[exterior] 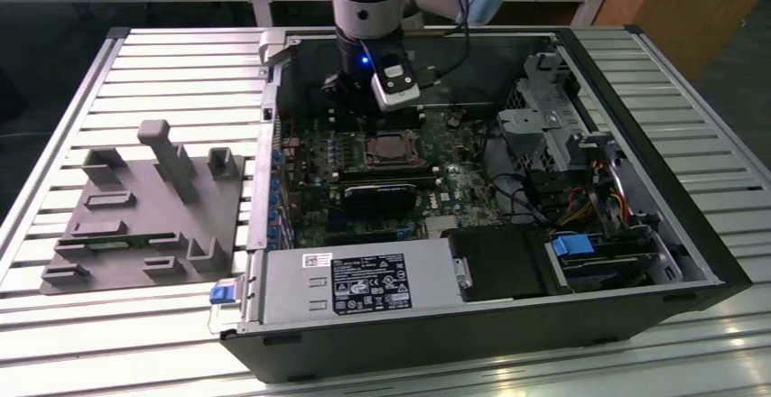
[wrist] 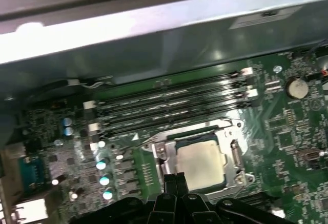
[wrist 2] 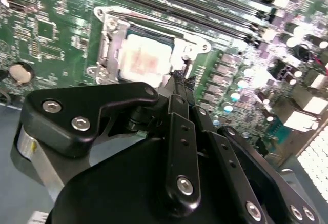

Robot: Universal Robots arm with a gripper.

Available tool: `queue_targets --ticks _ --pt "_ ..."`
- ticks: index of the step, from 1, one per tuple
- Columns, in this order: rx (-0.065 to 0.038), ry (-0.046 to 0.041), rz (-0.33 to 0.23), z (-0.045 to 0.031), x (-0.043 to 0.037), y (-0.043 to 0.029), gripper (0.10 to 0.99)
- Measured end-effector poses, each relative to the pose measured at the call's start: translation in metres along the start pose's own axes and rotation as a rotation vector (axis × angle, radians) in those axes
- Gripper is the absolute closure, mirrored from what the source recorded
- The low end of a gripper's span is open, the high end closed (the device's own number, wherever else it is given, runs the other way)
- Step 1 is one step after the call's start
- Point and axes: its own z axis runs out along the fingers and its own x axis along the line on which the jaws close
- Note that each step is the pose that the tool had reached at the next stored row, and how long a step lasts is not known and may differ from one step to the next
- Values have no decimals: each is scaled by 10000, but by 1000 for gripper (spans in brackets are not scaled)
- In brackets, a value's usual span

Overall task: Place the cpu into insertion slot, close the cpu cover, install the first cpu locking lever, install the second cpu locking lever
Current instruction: 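Install the first cpu locking lever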

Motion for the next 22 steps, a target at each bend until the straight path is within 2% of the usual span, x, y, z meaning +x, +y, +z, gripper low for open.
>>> queue_targets --ticks 8,11,15,22 --pt "-21 -91 0 -12 208 -49 984" --pt "-72 -101 1 -15 263 -62 984" --pt "-103 -97 3 -43 271 -63 984" --pt "-119 -92 5 -171 265 -59 984"
